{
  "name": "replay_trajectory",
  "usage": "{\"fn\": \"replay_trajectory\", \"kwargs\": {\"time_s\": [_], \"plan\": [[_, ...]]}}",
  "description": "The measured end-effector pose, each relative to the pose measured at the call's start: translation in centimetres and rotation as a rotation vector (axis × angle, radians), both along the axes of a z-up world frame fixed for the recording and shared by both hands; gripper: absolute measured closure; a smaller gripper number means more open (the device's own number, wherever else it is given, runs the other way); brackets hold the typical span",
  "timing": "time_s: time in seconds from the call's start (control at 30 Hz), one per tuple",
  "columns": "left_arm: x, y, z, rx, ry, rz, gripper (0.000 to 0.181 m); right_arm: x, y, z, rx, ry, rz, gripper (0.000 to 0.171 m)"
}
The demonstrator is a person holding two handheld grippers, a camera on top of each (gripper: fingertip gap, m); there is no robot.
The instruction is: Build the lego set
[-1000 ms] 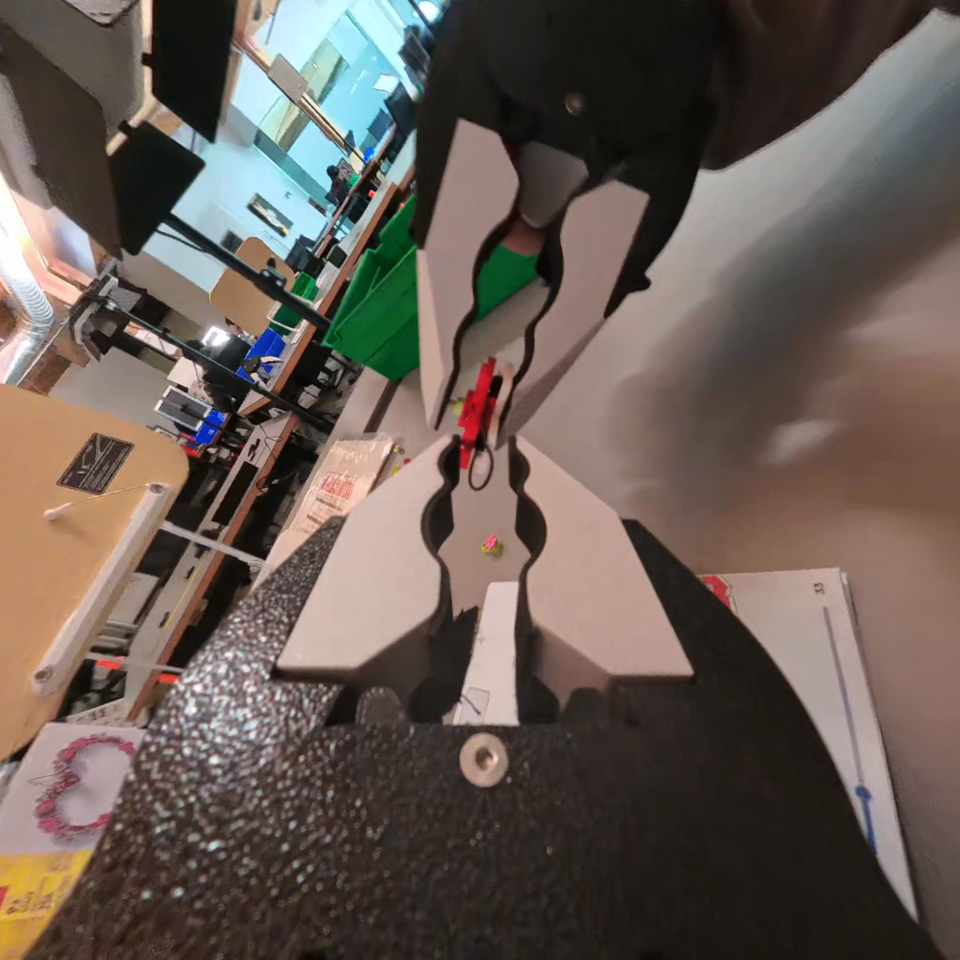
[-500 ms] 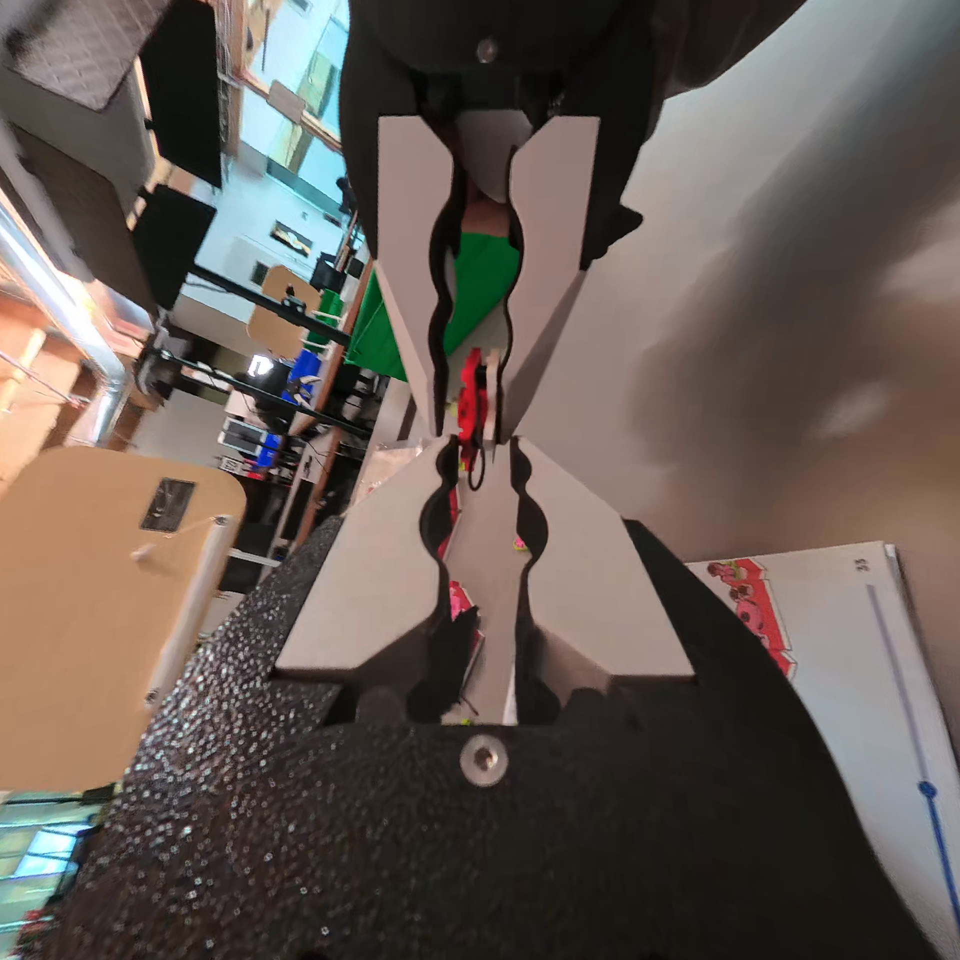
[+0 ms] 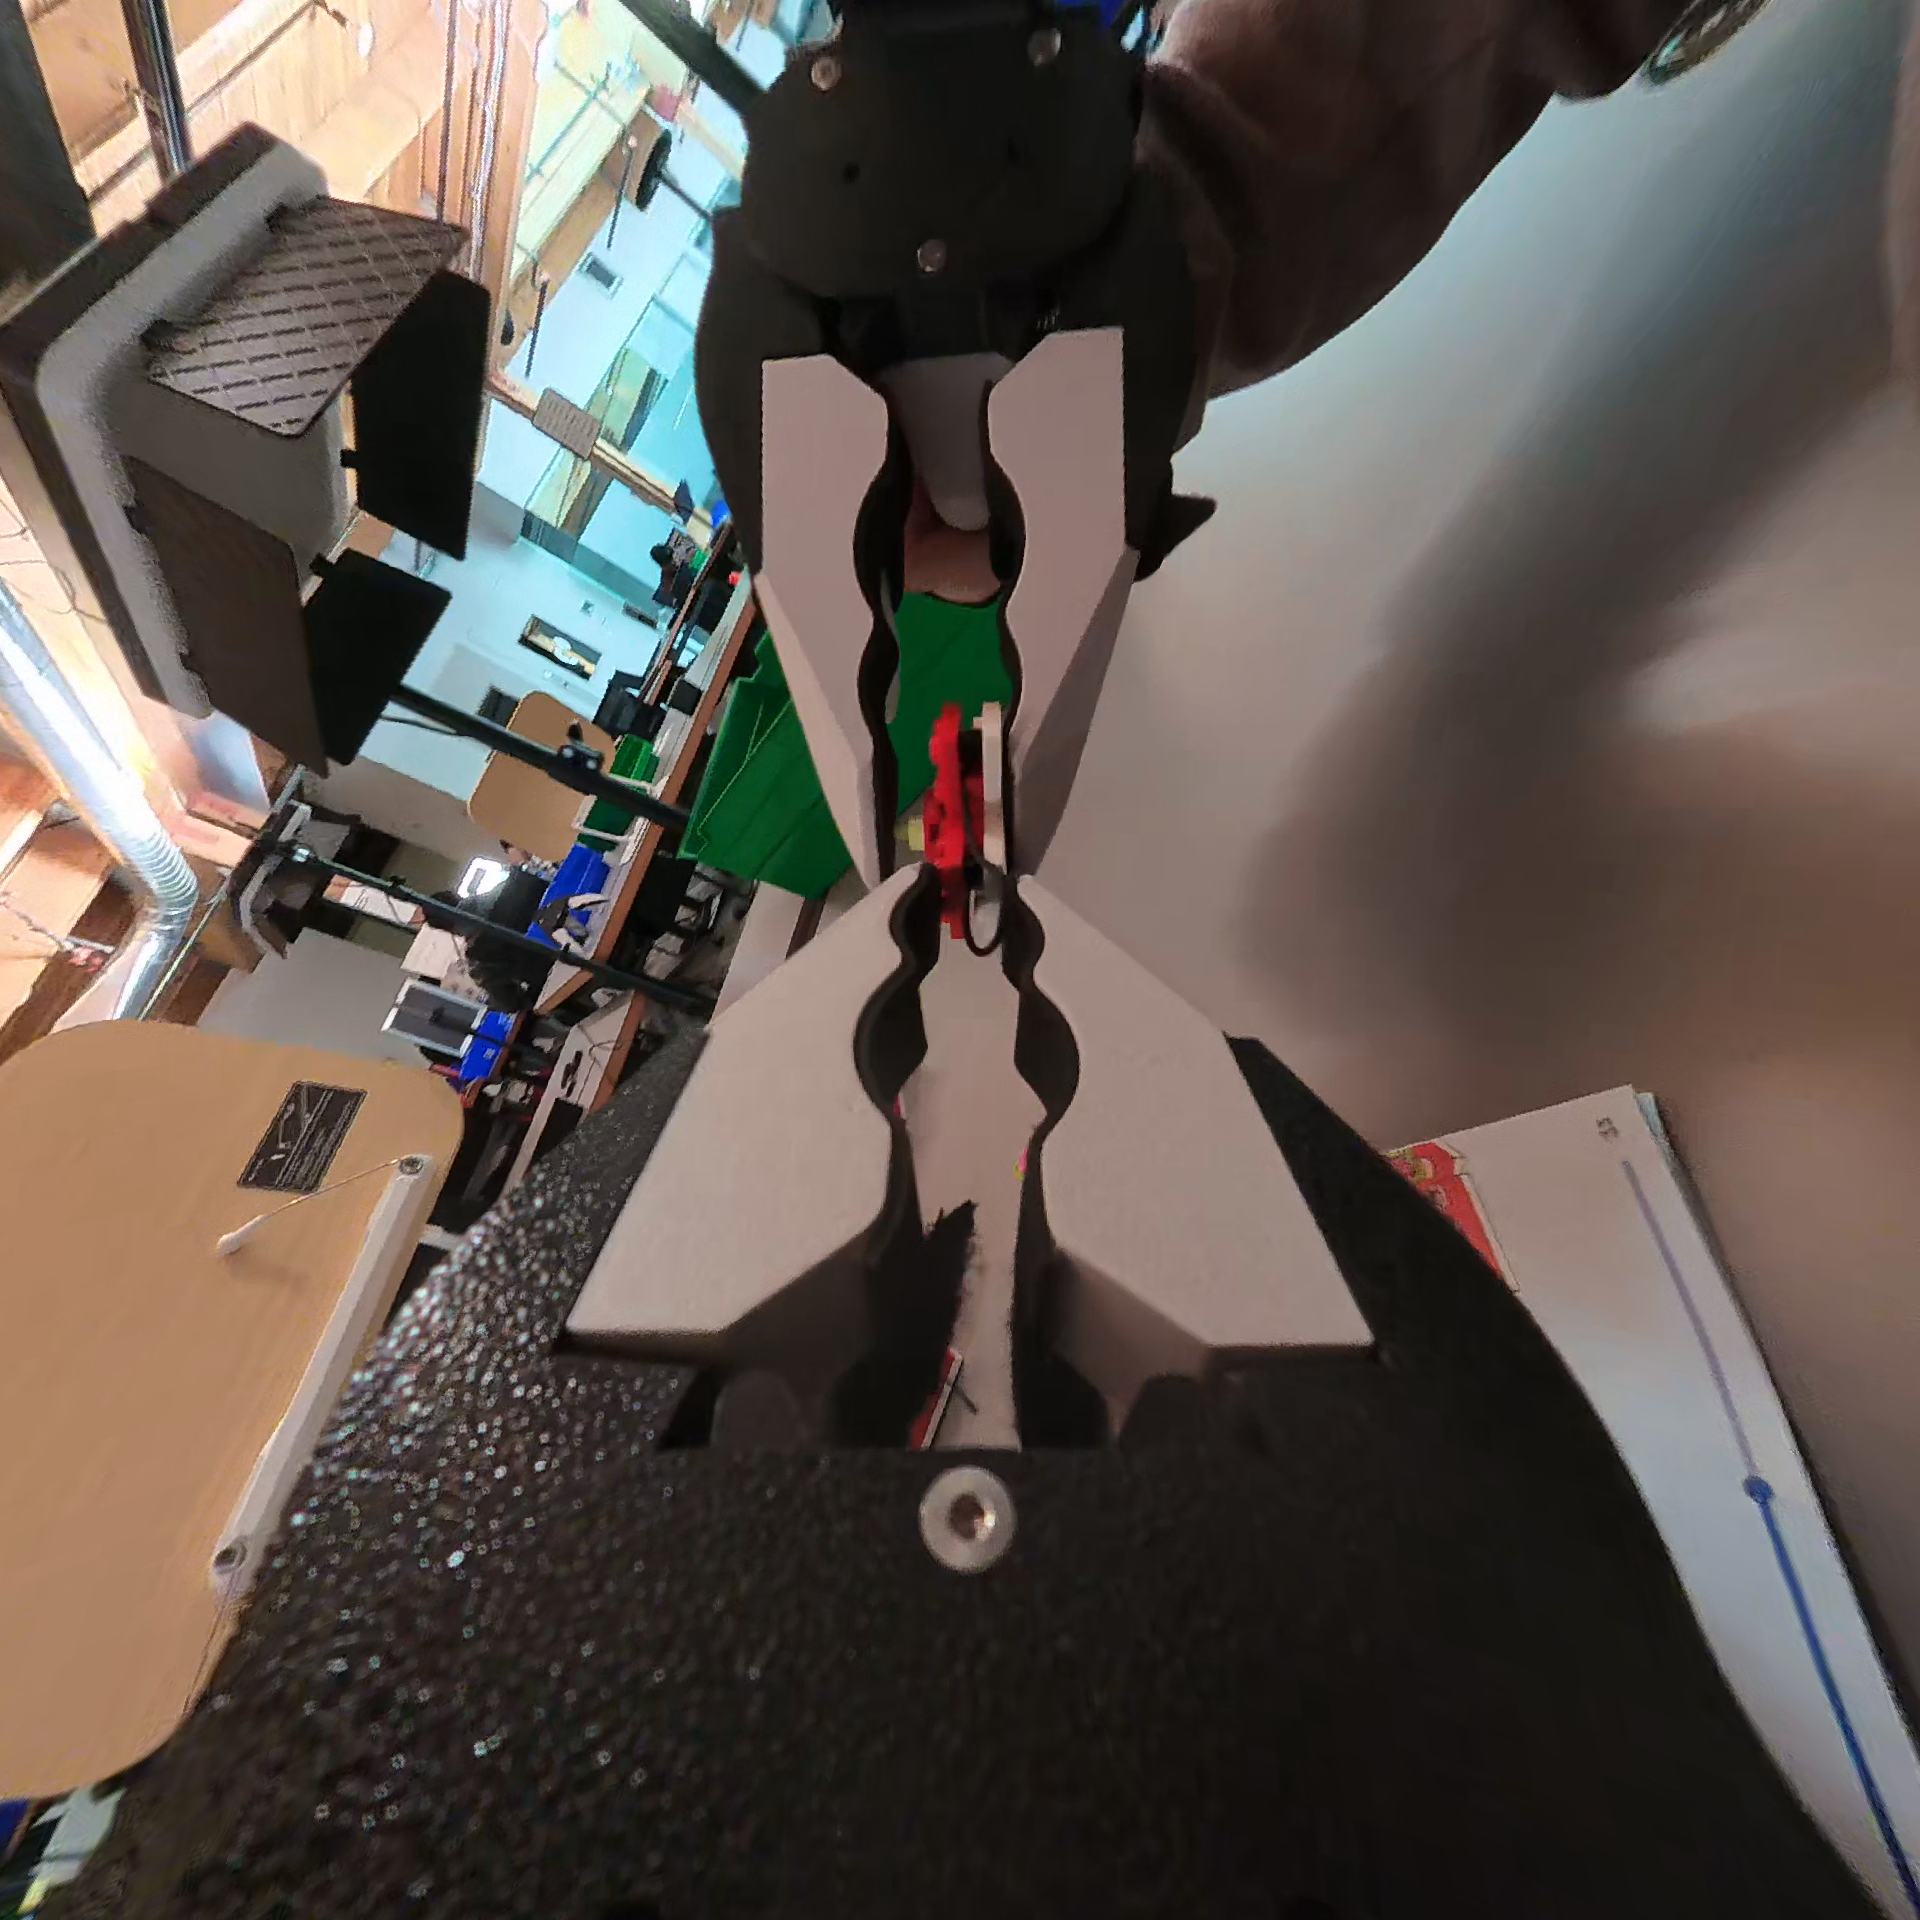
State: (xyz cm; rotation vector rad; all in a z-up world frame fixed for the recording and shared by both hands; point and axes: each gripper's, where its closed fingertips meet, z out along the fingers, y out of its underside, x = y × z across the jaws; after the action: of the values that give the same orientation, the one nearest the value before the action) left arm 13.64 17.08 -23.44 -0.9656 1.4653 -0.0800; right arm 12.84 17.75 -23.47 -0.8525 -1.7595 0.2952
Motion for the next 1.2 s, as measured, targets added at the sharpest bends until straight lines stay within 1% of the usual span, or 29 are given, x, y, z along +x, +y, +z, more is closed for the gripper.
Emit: {"fn": "replay_trajectory", "kwargs": {"time_s": [0.03,0.33,0.73,0.83,1.2], "plan": [[0.0,-0.1,0.2,-0.004,-0.010,-0.011,0.172,0.0,-0.1,0.2,0.001,0.002,0.005,0.150],[-0.2,-1.2,1.0,-0.042,-0.055,-0.078,0.172,-0.2,-1.1,0.9,0.022,-0.029,0.036,0.151],[0.1,-2.0,1.4,-0.010,-0.040,-0.107,0.171,0.0,-2.0,1.1,-0.090,-0.071,0.059,0.150],[0.2,-2.2,1.5,0.011,-0.038,-0.114,0.172,-0.1,-2.4,1.1,-0.116,-0.075,0.088,0.149],[0.2,-2.8,2.1,-0.014,-0.084,-0.160,0.172,-0.2,-3.1,1.9,-0.101,-0.009,0.154,0.149]]}}
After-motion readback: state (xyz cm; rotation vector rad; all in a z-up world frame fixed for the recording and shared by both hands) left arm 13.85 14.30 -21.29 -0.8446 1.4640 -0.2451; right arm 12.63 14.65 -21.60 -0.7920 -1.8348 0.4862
